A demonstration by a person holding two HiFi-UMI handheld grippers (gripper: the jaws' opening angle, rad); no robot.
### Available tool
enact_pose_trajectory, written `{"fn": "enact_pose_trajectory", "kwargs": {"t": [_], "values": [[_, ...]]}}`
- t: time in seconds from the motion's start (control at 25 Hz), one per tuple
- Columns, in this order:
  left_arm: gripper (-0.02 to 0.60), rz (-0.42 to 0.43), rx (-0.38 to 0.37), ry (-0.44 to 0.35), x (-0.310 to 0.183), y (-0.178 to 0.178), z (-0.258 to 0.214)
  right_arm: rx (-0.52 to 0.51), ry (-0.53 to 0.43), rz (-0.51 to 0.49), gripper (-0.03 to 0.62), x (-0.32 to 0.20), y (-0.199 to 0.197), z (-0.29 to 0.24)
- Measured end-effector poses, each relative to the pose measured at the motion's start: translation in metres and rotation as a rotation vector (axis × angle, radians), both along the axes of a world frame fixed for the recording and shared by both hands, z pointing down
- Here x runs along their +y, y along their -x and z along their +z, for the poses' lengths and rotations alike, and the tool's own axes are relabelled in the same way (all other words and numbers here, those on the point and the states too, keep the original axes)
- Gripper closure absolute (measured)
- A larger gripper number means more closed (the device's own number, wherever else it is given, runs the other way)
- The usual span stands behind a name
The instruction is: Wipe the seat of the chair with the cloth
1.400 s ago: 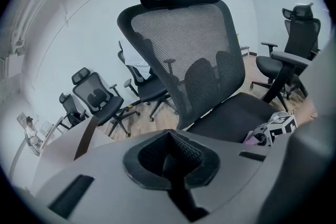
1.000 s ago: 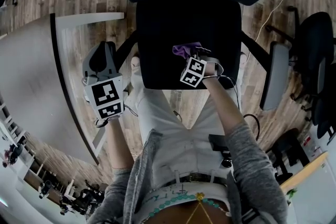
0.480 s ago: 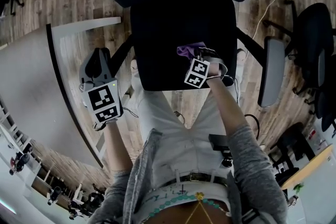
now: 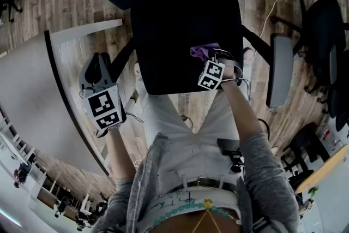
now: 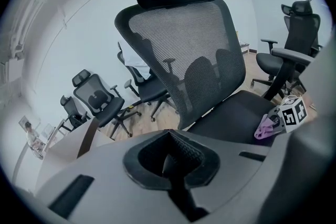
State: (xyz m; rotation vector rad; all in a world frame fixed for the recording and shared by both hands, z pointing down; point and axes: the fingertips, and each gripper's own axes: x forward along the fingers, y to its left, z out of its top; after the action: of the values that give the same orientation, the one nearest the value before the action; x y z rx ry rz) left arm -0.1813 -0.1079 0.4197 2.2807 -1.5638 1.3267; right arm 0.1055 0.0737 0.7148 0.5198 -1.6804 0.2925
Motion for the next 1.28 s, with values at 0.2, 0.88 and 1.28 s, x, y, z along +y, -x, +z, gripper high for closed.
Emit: {"fn": "enact_pose_trajectory", "kwargs": {"t": [0.2,0.88,1.28], "values": [[0.58,0.0,0.0,0.001,0.001,-0.001,0.0,0.013,0.005,0.032,0.546,0.008,-0.018,-0.002],[0.58,0.005,0.002,0.004,0.0,-0.003,0.001,0.033,-0.005,0.148,0.546,0.031,-0.094,-0.017],[0.58,0.006,0.041,0.017,0.0,-0.007,0.0,0.052,0.013,0.173,0.546,0.037,-0.113,-0.019]]}}
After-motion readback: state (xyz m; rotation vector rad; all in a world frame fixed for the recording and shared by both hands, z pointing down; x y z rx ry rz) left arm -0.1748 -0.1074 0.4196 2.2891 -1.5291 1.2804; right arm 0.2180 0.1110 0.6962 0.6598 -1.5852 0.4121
